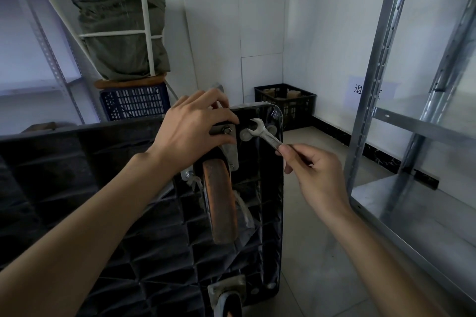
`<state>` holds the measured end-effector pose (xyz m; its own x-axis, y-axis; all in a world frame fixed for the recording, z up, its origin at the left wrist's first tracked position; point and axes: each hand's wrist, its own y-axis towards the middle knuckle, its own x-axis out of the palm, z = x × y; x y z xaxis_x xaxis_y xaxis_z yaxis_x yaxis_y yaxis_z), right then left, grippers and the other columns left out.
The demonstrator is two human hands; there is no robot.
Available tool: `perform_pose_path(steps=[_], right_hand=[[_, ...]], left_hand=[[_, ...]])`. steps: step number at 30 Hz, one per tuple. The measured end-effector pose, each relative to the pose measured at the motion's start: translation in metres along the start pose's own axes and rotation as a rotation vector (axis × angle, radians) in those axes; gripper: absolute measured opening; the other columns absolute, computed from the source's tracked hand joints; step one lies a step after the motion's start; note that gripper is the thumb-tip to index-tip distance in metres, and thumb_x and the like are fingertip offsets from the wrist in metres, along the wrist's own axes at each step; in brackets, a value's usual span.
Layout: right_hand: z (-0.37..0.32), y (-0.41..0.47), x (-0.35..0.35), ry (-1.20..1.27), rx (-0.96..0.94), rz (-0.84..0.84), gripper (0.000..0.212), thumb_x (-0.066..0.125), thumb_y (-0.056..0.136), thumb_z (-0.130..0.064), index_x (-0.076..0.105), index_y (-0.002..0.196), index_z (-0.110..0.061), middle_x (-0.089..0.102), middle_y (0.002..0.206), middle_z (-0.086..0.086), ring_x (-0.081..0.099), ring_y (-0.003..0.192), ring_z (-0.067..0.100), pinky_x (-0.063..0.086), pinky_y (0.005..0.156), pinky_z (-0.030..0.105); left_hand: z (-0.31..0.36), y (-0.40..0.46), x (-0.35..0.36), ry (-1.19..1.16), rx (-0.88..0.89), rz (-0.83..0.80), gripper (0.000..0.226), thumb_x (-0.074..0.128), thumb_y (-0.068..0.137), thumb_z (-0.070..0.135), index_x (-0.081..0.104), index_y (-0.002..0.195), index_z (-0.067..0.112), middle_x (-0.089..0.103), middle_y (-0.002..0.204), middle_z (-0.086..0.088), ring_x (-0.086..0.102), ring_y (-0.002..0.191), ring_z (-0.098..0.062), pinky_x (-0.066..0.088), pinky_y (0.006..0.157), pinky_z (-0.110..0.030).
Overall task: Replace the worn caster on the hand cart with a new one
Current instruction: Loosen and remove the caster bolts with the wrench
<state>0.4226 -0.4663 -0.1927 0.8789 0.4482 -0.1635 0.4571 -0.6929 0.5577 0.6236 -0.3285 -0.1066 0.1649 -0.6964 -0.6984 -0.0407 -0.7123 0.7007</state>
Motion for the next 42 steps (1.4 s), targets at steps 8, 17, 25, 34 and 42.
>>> perform_pose_path(steps=[8, 17, 25, 34, 42], right_hand=[[-0.001, -0.003, -0.003, 0.003, 0.027, -0.003, 0.02, 0.064, 0.097, -0.037, 0.08, 0.093, -0.025, 0.065, 0.064, -0.003, 0.048, 0.053, 0.004, 0.036, 0.05, 0.016], [-0.004, -0.005, 0.0, 0.011, 0.028, -0.004, 0.019, 0.065, 0.097, -0.035, 0.079, 0.09, -0.025, 0.064, 0.063, -0.004, 0.05, 0.056, 0.002, 0.037, 0.054, 0.014], [0.0, -0.005, 0.001, 0.007, 0.016, -0.002, 0.019, 0.064, 0.096, -0.037, 0.079, 0.091, -0.026, 0.065, 0.063, -0.005, 0.057, 0.06, 0.009, 0.042, 0.058, 0.016], [0.004, -0.008, 0.003, 0.014, 0.017, -0.014, 0.022, 0.064, 0.096, -0.038, 0.078, 0.085, -0.024, 0.064, 0.062, -0.005, 0.055, 0.057, 0.013, 0.04, 0.055, 0.019], [0.003, -0.009, 0.001, 0.02, 0.038, -0.006, 0.019, 0.065, 0.097, -0.034, 0.079, 0.087, -0.024, 0.065, 0.063, -0.005, 0.058, 0.062, 0.015, 0.041, 0.058, 0.014]], left_hand=[[-0.006, 0.004, -0.013, -0.042, 0.046, -0.129, 0.019, 0.079, 0.082, 0.034, 0.078, 0.102, 0.035, 0.057, 0.123, 0.006, 0.055, 0.108, -0.018, 0.049, 0.082, -0.041], [0.001, 0.003, -0.006, 0.007, 0.009, -0.035, 0.023, 0.084, 0.076, 0.035, 0.073, 0.092, 0.024, 0.059, 0.117, 0.007, 0.058, 0.104, -0.018, 0.05, 0.083, -0.045], [-0.005, 0.003, -0.008, -0.047, 0.03, -0.055, 0.03, 0.081, 0.079, 0.037, 0.075, 0.108, 0.031, 0.059, 0.119, 0.008, 0.057, 0.105, -0.017, 0.051, 0.08, -0.042], [-0.012, 0.008, -0.016, -0.076, 0.057, -0.175, 0.019, 0.076, 0.084, 0.037, 0.076, 0.103, 0.041, 0.055, 0.127, 0.011, 0.053, 0.113, -0.013, 0.047, 0.082, -0.037], [-0.006, 0.006, -0.013, -0.055, 0.0, -0.086, 0.023, 0.083, 0.077, 0.035, 0.073, 0.097, 0.027, 0.058, 0.119, 0.01, 0.056, 0.11, -0.014, 0.051, 0.081, -0.041]])
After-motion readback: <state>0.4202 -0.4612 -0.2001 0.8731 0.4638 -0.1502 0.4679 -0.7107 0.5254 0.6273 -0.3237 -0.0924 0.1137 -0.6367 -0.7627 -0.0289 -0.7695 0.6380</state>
